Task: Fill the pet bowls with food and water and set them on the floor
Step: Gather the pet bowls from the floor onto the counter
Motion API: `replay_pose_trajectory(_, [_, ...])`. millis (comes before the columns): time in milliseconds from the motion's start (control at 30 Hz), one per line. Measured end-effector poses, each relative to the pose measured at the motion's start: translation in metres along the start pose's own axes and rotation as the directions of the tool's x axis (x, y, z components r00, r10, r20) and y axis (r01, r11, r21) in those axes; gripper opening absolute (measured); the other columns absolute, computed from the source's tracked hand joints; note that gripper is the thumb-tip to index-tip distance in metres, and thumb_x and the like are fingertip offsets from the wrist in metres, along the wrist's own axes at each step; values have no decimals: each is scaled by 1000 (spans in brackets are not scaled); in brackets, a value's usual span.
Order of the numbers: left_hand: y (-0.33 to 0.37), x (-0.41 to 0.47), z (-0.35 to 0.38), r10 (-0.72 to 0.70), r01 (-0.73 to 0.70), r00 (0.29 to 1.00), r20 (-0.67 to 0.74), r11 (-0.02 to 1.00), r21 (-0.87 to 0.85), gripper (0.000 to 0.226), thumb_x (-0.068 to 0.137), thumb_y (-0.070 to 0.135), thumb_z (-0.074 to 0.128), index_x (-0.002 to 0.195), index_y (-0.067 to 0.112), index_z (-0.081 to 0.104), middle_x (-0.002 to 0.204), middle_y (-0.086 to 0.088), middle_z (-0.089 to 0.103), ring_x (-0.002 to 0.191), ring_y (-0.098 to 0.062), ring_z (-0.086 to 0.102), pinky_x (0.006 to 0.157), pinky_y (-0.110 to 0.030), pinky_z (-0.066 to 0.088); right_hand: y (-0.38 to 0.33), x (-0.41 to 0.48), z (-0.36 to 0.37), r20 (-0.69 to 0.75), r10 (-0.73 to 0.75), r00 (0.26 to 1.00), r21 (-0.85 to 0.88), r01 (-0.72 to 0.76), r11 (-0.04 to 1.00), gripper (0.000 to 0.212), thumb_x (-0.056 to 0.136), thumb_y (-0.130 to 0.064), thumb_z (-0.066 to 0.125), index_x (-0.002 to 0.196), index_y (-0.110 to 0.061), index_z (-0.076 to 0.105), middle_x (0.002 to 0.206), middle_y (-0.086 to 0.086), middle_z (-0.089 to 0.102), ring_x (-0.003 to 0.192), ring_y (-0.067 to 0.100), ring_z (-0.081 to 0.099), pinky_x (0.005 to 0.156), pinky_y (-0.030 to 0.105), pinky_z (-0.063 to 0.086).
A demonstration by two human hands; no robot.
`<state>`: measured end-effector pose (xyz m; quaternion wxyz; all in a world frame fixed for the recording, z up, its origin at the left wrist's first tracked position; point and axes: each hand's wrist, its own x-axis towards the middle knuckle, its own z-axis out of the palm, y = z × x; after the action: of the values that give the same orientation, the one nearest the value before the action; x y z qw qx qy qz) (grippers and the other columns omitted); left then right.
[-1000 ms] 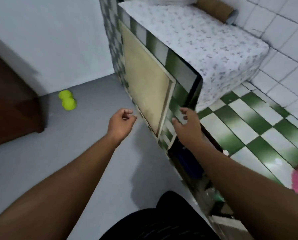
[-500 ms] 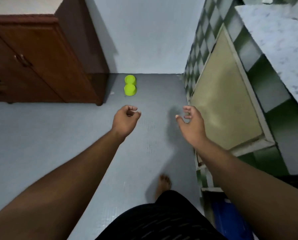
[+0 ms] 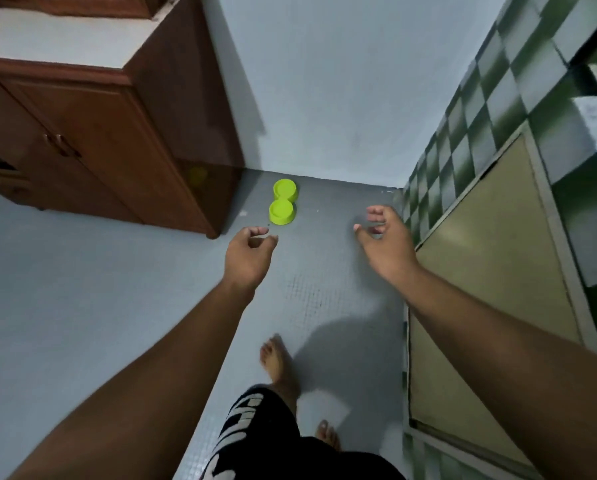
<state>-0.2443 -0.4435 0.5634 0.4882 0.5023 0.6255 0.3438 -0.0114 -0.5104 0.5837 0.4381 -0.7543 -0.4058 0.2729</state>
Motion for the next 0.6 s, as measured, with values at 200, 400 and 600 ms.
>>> replay_pose_trajectory(200, [11, 107, 33, -21, 22, 1000, 22, 999, -29, 18, 92, 24, 72, 105, 12, 67, 77, 2, 64, 70, -13, 58, 80, -42, 58, -3, 94, 41, 18, 68, 998, -42, -67, 997, 36, 91, -19, 70, 124, -11, 58, 118, 3, 62, 100, 21, 62, 90, 34, 53])
replay_pose_trajectory(400, [4, 229, 44, -114, 114, 993, 18, 993, 18, 14, 91, 25, 74, 101, 17, 67, 77, 3, 65, 68, -14, 59, 83, -51, 60, 9, 186, 106, 57, 167, 984, -103, -161, 982, 36, 93, -23, 67, 126, -15, 57, 118, 1, 61, 96, 15, 60, 88, 36, 55])
replay_pose_trajectory(600, [-22, 354, 63, -243, 243, 970, 21, 969, 41, 31, 80, 41, 74, 103, 23, 67, 82, 1, 66, 80, -20, 65, 90, -56, 58, 48, 271, 166, 185, 167, 968, -175, -134, 975, 33, 91, -19, 70, 123, -16, 59, 112, -5, 61, 92, 11, 61, 75, 13, 48])
